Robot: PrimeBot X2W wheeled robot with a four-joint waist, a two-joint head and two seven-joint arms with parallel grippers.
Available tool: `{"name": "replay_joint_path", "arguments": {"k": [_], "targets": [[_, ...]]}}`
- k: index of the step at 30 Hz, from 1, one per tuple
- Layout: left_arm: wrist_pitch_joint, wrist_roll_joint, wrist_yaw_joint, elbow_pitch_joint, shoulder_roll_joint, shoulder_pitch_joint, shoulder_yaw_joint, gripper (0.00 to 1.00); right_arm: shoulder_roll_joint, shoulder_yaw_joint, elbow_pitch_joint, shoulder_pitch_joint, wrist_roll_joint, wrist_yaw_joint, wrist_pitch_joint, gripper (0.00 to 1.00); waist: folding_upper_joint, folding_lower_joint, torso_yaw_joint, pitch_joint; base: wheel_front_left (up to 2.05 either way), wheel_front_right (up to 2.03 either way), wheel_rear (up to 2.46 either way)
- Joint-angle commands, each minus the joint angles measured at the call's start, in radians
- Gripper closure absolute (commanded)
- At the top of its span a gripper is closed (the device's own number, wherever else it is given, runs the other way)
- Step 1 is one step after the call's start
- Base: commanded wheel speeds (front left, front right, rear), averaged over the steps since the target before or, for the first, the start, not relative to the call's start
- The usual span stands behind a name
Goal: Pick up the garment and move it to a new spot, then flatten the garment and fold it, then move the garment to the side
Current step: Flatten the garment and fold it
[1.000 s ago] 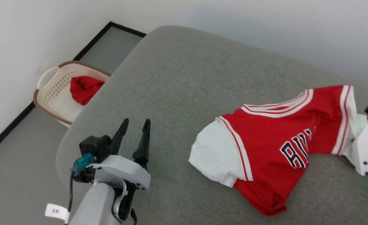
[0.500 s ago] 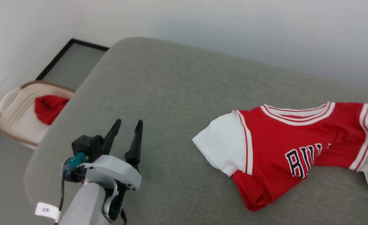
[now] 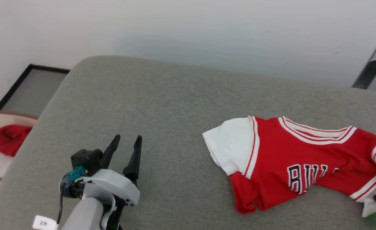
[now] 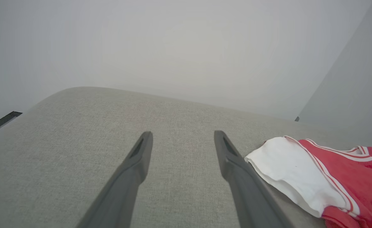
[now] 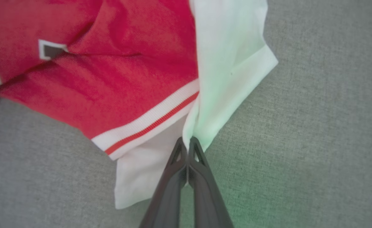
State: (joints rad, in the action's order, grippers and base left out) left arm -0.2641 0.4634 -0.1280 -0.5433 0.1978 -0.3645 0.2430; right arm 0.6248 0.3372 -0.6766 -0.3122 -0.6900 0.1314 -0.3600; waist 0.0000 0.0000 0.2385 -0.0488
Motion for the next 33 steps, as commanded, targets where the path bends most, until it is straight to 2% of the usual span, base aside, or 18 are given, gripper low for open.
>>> {"name": "replay_joint_path", "arguments": {"k": [1,2,3,9,16,21,28,33], "targets": [[0.0,0.002,-0.004,-0.002,0.009,0.008,0.0,0.0,-0.013,-0.001,0.003,0.028,0.011,-0.001,-0.009,0.8,0.0,0.0,-0.028,0.019,0.0,0.0,0.0],[0.0,0.005,-0.004,-0.004,0.01,0.011,0.003,0.0,-0.02,-0.011,0.015,0.031,0.027,-0.001,-0.002,0.55,0.0,0.0,-0.033,0.022,0.0,0.0,0.0],[0.0,0.013,-0.004,-0.007,0.009,0.014,0.01,0.0,-0.026,-0.021,0.025,0.032,0.044,-0.001,0.002,0.0,0.0,0.0,-0.038,0.025,0.0,0.0,0.0],[0.002,0.036,-0.004,-0.02,0.031,0.011,0.042,0.0,-0.059,-0.06,0.114,0.034,0.111,-0.001,0.004,0.0,0.0,0.0,-0.067,0.046,0.0,0.0,0.0],[0.04,0.115,-0.004,0.005,0.085,-0.01,0.101,0.0,-0.084,-0.126,0.26,0.049,0.201,-0.001,0.091,0.0,0.0,0.0,-0.113,0.055,0.0,0.0,0.0],[0.069,0.169,-0.004,0.03,0.132,-0.022,0.104,0.0,-0.13,-0.193,0.371,0.083,0.303,-0.001,0.235,0.0,0.0,0.0,-0.16,0.053,0.0,0.0,0.0],[0.096,0.218,-0.004,0.06,0.194,-0.025,0.084,0.0,-0.251,-0.312,0.485,0.171,0.449,-0.001,0.44,0.0,0.0,0.0,-0.234,0.043,0.0,0.0,0.0],[0.14,0.259,-0.004,0.081,0.228,-0.032,0.086,0.0,-0.34,-0.365,0.535,0.224,0.521,-0.001,0.547,0.0,0.0,0.0,-0.285,0.036,0.0,0.0,0.0]]}}
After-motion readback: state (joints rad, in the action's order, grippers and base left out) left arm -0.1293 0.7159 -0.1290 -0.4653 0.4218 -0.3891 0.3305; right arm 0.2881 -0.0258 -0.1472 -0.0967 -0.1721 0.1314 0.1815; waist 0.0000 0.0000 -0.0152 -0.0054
